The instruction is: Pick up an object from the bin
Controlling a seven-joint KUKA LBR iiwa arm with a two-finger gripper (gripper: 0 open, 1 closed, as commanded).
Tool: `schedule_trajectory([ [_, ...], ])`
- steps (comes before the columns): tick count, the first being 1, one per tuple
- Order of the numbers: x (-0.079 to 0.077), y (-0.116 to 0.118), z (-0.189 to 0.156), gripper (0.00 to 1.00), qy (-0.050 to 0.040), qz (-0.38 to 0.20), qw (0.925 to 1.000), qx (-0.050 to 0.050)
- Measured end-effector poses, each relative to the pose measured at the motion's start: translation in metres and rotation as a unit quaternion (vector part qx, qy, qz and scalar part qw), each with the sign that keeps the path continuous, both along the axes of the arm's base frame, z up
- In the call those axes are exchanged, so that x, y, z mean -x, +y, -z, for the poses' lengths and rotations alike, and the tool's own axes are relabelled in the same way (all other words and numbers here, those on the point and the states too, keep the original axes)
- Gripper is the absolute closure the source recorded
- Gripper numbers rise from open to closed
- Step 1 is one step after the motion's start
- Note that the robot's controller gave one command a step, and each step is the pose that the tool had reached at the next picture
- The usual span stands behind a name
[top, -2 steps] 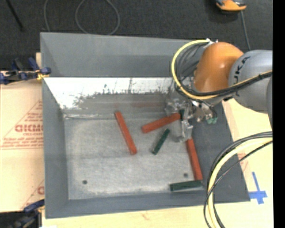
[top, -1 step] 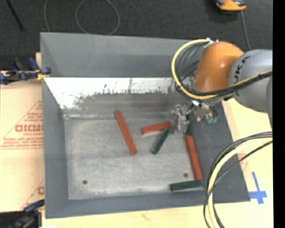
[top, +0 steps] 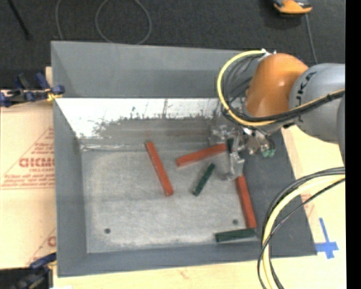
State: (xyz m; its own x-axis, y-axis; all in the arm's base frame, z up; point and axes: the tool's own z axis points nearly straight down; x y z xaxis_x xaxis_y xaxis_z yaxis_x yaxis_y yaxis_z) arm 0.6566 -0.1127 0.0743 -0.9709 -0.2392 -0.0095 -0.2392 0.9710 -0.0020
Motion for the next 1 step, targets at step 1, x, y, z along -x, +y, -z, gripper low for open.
schedule_trajectory([
  [1, 0.0000, 0.0001, 0.0002, 1.00, 0.0001, 0.000, 1.0000, 0.000],
])
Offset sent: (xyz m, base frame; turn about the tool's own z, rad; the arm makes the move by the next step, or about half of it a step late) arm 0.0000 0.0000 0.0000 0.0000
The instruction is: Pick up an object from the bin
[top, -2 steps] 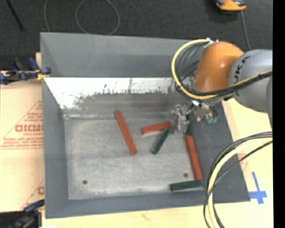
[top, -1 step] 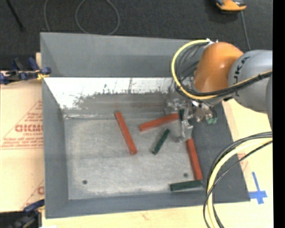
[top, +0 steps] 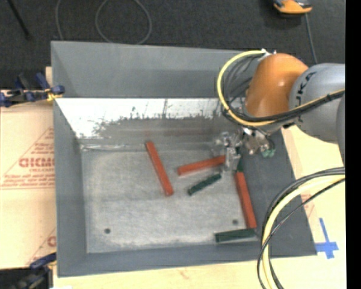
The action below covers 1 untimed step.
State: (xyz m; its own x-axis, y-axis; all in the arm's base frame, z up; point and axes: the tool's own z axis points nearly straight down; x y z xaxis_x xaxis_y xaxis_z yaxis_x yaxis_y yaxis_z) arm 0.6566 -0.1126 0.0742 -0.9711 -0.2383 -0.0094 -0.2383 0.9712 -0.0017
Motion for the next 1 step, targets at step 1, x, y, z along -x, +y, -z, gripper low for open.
schedule_trajectory([
  [1, 0.0265, -0.0057, -0.0020, 1.00, -0.0046, -0.351, 0.9365, -0.001],
])
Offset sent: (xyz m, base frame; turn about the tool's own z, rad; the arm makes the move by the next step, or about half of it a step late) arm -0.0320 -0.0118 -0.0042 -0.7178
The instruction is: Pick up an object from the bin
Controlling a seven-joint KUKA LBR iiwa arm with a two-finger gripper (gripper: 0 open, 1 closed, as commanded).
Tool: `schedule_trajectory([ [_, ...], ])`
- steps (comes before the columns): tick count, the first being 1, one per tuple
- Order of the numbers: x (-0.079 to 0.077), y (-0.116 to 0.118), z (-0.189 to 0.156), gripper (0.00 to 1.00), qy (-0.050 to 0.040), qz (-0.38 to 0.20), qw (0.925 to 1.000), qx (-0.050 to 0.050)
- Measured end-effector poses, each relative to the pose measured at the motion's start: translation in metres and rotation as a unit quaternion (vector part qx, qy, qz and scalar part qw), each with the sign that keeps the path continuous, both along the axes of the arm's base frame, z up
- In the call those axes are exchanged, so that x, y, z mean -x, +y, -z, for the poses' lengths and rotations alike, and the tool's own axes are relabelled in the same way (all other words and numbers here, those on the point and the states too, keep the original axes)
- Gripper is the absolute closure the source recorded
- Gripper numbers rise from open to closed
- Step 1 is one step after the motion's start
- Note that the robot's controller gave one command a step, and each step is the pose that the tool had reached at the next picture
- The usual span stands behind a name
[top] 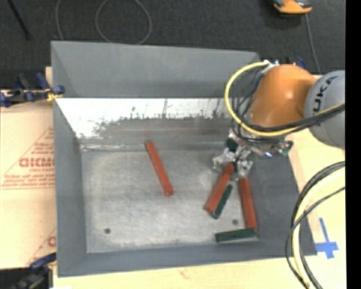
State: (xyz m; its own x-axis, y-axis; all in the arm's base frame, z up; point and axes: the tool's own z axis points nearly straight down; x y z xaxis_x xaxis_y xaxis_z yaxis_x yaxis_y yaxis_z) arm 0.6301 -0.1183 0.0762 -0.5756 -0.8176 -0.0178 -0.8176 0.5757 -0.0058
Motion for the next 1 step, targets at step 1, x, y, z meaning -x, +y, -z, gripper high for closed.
schedule_trajectory([
  [1, 0.0501, 0.0217, -0.1260, 1.00, 0.0020, 0.001, 1.0000, 0.006],
])
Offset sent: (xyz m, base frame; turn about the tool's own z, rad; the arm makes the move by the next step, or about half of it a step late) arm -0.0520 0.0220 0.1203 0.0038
